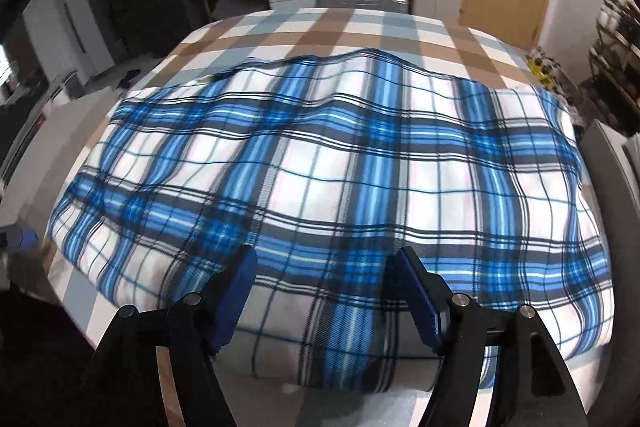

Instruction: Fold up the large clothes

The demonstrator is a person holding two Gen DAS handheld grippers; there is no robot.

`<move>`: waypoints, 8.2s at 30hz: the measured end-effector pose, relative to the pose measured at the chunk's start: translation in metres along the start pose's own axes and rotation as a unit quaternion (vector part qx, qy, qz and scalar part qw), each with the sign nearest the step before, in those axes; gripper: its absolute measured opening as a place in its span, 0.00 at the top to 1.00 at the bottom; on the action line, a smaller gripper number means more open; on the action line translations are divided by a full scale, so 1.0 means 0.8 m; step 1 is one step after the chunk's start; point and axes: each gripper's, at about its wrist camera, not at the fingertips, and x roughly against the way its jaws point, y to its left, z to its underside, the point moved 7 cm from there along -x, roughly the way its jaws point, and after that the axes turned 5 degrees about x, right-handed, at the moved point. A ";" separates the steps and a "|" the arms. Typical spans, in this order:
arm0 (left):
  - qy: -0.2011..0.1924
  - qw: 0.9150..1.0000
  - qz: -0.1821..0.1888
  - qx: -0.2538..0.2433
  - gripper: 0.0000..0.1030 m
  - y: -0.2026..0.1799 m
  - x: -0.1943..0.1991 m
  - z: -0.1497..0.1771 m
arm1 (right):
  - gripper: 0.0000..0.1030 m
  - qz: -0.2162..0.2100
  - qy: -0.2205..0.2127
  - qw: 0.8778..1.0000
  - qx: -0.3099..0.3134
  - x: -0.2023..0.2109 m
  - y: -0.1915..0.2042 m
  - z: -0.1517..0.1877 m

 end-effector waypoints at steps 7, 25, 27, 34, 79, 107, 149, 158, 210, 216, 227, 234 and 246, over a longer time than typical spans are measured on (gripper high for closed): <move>0.001 0.996 0.053 0.074 0.08 -0.014 -0.038 -0.010 | 0.22 -0.044 -0.029 0.997 -0.055 0.023 -0.017 0.001; -0.156 0.985 0.018 0.076 0.95 -0.020 -0.029 -0.055 | 0.20 -0.067 -0.056 0.994 -0.062 0.055 -0.005 0.010; -0.195 0.981 0.004 -0.007 0.95 -0.052 -0.009 -0.051 | 0.20 -0.068 -0.056 0.994 -0.062 0.054 -0.004 0.010; -0.209 0.977 0.023 -0.035 0.59 -0.060 -0.024 -0.061 | 0.20 -0.074 -0.048 0.994 -0.063 0.047 -0.001 0.011; -0.185 0.808 0.005 -0.560 1.00 -0.363 -0.055 0.068 | 0.13 -0.198 -0.042 0.931 -0.304 0.029 -0.072 0.023; 0.000 0.930 -0.019 -0.367 0.19 -0.234 -0.162 0.007 | 0.07 -0.170 -0.065 0.972 -0.146 0.131 -0.117 0.018; -0.125 0.860 -0.175 -0.462 0.18 -0.224 -0.156 -0.005 | 0.29 -0.041 -0.011 0.998 -0.041 0.112 -0.129 0.023; -0.128 0.851 -0.185 -0.474 0.18 -0.227 -0.156 0.005 | 0.82 -0.083 0.106 0.991 -0.028 -0.004 -0.115 0.037; -0.115 0.863 -0.191 -0.453 0.19 -0.205 -0.146 -0.025 | 0.25 -0.227 -0.020 0.954 -0.193 0.055 -0.160 -0.008; -0.097 0.886 -0.166 -0.422 0.19 -0.197 -0.143 -0.036 | 0.60 -0.196 0.086 0.959 -0.186 -0.049 -0.110 -0.040; -0.105 0.903 -0.143 -0.390 0.19 -0.186 -0.130 -0.054 | 0.53 -0.357 -0.042 0.899 -0.250 0.012 -0.096 -0.079; -0.091 0.904 -0.134 -0.395 0.19 -0.189 -0.129 -0.047 | 0.33 -0.219 -0.014 0.950 -0.222 0.081 -0.160 0.037; -0.077 0.913 -0.129 -0.380 0.19 -0.183 -0.131 -0.045 | 0.30 -0.178 0.032 0.949 -0.257 0.069 -0.104 0.098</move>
